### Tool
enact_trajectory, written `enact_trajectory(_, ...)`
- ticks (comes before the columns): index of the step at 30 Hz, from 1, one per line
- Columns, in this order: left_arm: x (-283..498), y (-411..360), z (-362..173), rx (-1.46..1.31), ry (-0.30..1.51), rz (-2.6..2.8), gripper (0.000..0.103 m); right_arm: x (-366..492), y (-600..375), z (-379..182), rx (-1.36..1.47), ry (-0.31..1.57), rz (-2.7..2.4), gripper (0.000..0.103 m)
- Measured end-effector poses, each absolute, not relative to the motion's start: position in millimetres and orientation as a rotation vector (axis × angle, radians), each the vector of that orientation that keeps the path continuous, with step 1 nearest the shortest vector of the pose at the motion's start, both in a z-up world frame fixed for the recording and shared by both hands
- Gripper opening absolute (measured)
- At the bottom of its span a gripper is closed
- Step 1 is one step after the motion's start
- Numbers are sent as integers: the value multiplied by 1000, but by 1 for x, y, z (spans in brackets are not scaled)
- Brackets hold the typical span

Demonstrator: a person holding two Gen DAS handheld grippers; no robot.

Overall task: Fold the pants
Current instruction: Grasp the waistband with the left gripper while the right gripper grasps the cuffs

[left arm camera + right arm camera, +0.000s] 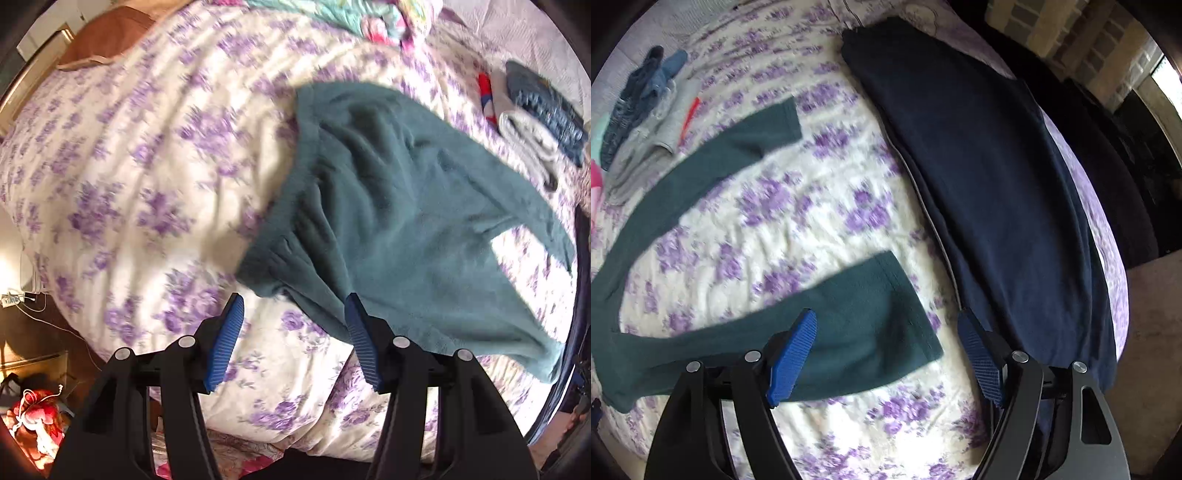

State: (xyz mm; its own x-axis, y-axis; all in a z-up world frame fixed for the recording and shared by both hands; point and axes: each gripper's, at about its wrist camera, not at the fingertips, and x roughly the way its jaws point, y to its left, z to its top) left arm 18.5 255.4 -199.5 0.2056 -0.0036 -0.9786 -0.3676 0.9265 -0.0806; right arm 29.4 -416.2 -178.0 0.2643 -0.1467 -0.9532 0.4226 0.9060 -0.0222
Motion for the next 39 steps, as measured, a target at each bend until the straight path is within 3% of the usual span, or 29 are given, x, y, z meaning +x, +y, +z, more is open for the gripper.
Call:
enact_trajectory(4,65,254,-173,-278,1263,226,55,100,-399,-171,267,1155,-206,85)
enact_trajectory(8,128,251,-190,-227,1283,151,55,184,-396,-197,215,1173,-205,84)
enact_trajectory(12,170,239,-228,-184,1371,104,54,218,-425,-235,561,1274,-190,64)
enact_trajectory(14,181,233,-244,-165,1403,90,54,222,-429,-250,694,1271,-181,60)
enact_trajectory(15,185,232,-251,-163,1418,88,54,226,-429,-255,732,1263,-172,50)
enact_trajectory(16,189,231,-258,-159,1433,90,54,230,-429,-260,756,1257,-168,23)
enact_trajectory(17,191,229,-263,-150,1443,95,54,234,-429,-265,782,1247,-160,3)
enact_trajectory(24,200,217,-261,-70,1387,34,56,259,-437,-209,634,999,-252,3)
enact_trajectory(27,210,209,-266,-43,1386,43,61,277,-446,-219,606,1042,-259,3)
enact_trajectory(29,215,201,-272,5,1375,40,73,280,-451,-239,543,1117,-263,3)
enact_trajectory(32,218,186,-277,84,1376,47,79,275,-440,-259,498,1199,-273,4)
enact_trajectory(33,218,184,-275,92,1383,42,79,274,-438,-256,492,1200,-277,7)
enact_trajectory(35,216,187,-262,52,1395,7,75,273,-436,-246,482,1235,-281,23)
enact_trajectory(36,215,191,-251,33,1388,-3,74,270,-433,-236,455,1239,-286,37)
enact_trajectory(39,208,208,-207,42,1307,-9,75,251,-418,-189,338,1170,-278,55)
